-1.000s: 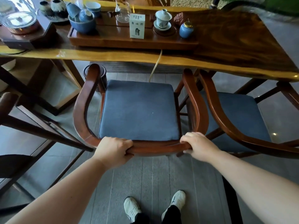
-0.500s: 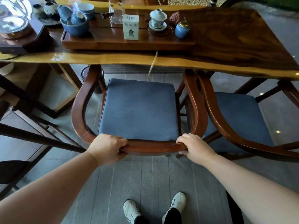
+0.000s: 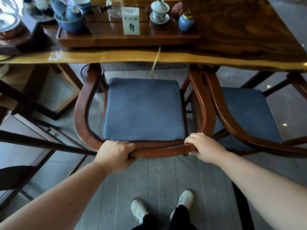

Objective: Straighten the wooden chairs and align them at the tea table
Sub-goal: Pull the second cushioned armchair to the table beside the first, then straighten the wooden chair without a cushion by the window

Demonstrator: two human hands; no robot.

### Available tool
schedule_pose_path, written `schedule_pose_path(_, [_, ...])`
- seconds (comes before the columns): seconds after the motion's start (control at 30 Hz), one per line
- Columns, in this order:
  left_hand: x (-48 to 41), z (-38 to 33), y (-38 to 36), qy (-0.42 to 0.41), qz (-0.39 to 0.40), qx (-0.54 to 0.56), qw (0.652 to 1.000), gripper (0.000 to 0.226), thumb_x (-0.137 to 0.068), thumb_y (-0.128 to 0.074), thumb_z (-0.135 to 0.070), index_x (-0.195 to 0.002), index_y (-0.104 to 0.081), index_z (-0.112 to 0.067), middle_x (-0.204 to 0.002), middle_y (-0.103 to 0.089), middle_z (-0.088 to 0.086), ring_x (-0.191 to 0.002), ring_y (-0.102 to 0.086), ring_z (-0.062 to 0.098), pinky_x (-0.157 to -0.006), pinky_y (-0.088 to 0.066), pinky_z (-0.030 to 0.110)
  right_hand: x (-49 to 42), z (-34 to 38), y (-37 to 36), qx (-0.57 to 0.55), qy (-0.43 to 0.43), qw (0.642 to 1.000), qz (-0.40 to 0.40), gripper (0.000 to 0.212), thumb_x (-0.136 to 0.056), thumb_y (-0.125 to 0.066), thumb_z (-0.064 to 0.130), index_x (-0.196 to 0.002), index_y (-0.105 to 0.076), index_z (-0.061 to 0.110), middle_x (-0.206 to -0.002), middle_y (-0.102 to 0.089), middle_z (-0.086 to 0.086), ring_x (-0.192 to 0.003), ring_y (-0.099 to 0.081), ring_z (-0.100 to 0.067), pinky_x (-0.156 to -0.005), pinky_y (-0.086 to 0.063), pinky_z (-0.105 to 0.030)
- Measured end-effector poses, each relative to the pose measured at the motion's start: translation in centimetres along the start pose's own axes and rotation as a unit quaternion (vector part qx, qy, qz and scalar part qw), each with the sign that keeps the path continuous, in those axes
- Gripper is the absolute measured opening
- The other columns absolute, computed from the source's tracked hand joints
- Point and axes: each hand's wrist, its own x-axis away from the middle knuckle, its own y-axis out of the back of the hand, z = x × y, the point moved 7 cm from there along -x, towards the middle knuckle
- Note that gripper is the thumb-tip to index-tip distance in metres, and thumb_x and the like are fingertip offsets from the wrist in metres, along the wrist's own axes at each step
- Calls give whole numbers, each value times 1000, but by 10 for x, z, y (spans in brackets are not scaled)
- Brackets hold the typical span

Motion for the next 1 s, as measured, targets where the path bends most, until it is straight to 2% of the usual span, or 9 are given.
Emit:
schedule_pose_path(0.2, [1, 4, -8, -6, 23, 2, 1000, 31, -54, -72, -42, -65, -52, -21, -57, -57, -7, -49, -60, 25, -40, -34, 23, 1, 2, 0, 8, -7, 1000, 12, 32, -81, -76, 18, -107, -58, 20, -105, -56, 4, -104, -50, -19, -88, -43, -34])
schedule_pose_path(0.37, [3, 3, -7, -5, 39, 11, 999, 30, -59, -69, -43, -70, -53, -20, -63, -58, -7, -57, -60, 24, -41, -40, 25, -1, 16, 6, 67, 15, 996, 64, 41, -86, -69, 36, -121, -51, 25, -115, -54, 4, -110, -52, -18, -91, -47, -36])
schedule_pose_path(0.47, [4, 2, -3, 21, 58, 2, 998, 29, -65, -60, -45, -77, -53, -20, -70, -59, -5, -64, -61, 24, -43, -44, 29, -5, 41, 12, 80, 83, 987, 108, 58, -87, -63, 47, -136, -41, 25, -131, -51, 2, -119, -50, -18, -97, -45, -36])
schedule_pose_path(0.53, [8, 0, 1, 49, 75, -18, 996, 37, -66, -60, -48, -89, -54, -19, -81, -61, -2, -74, -61, 26, -53, -50, 33, -11, 70, 14, 109, 159, 974, 118, 71, -86, -59, 56, -143, -34, 21, -140, -46, -1, -127, -44, -20, -107, -36, -39])
schedule_pose_path(0.6, [15, -2, 7, 72, 94, -53, 992, 58, -63, -66, -52, -109, -56, -17, -101, -63, 2, -93, -60, 28, -76, -52, 39, -18, 102, 16, 143, 231, 958, 90, 80, -84, -55, 63, -146, -31, 18, -145, -43, -7, -131, -40, -24, -113, -28, -48])
schedule_pose_path(0.7, [35, 0, 33, 128, 81, -92, 984, 81, -61, -70, -56, -127, -53, -13, -123, -59, 8, -113, -55, 29, -95, -45, 43, -33, 150, 22, 175, 321, 930, 45, 85, -79, -45, 70, -143, -35, 15, -141, -47, -13, -127, -45, -30, -109, -32, -56])
schedule_pose_path(0.8, [72, 12, 66, 214, 50, -106, 970, 80, -64, -70, -60, -127, -56, -13, -126, -61, 8, -115, -55, 28, -97, -45, 40, -55, 192, 31, 185, 384, 904, 13, 83, -74, -45, 72, -135, -43, 16, -131, -57, -14, -119, -54, -30, -99, -42, -57])
schedule_pose_path(0.9, [114, 19, 80, 300, 49, -112, 946, 77, -66, -64, -64, -125, -58, -14, -123, -63, 6, -112, -58, 26, -97, -42, 37, -72, 221, 32, 196, 421, 886, 14, 82, -71, -53, 71, -133, -44, 18, -129, -58, -15, -118, -56, -31, -97, -44, -59])
schedule_pose_path(1.0, [160, 20, 88, 377, 49, -114, 918, 73, -67, -60, -64, -120, -62, -14, -119, -65, 7, -108, -60, 27, -95, -44, 38, -87, 255, 31, 227, 451, 863, 11, 82, -70, -46, 72, -133, -50, 20, -127, -60, -16, -115, -58, -30, -95, -46, -58])
